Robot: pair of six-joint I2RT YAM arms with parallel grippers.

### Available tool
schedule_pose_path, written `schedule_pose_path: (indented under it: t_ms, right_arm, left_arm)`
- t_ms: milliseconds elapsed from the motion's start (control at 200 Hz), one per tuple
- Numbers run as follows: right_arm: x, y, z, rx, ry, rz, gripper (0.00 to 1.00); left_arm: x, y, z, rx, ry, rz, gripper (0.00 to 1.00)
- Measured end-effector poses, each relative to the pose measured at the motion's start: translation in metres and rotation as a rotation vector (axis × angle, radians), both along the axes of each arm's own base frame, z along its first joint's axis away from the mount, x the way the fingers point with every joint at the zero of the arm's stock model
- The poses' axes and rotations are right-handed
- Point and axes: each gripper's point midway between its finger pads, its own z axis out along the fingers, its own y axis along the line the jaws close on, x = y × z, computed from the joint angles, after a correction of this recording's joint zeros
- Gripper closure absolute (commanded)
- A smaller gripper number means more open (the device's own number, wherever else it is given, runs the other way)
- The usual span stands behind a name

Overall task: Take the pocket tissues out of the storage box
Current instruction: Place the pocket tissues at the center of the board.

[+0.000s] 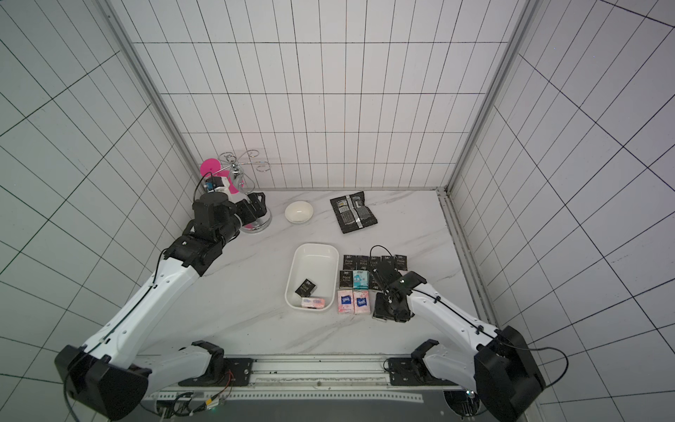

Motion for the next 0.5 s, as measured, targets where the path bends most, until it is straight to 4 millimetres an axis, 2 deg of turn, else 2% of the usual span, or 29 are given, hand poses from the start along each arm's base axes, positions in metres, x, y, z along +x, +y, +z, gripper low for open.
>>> schedule_pose_path:
  t_ms: [225, 500]
  right_arm:
    - [0.015, -0.013, 0.001, -0.003, -0.043, -0.093, 0.61]
    - [0.019, -0.002, -0.009, 0.088, -0.045, -0.116, 0.73]
  left_arm:
    - [0.000, 0.000, -0.001, 0.002, 0.002, 0.000, 0.01]
    - [0.000, 0.000, -0.001, 0.008, 0.002, -0.002, 0.01]
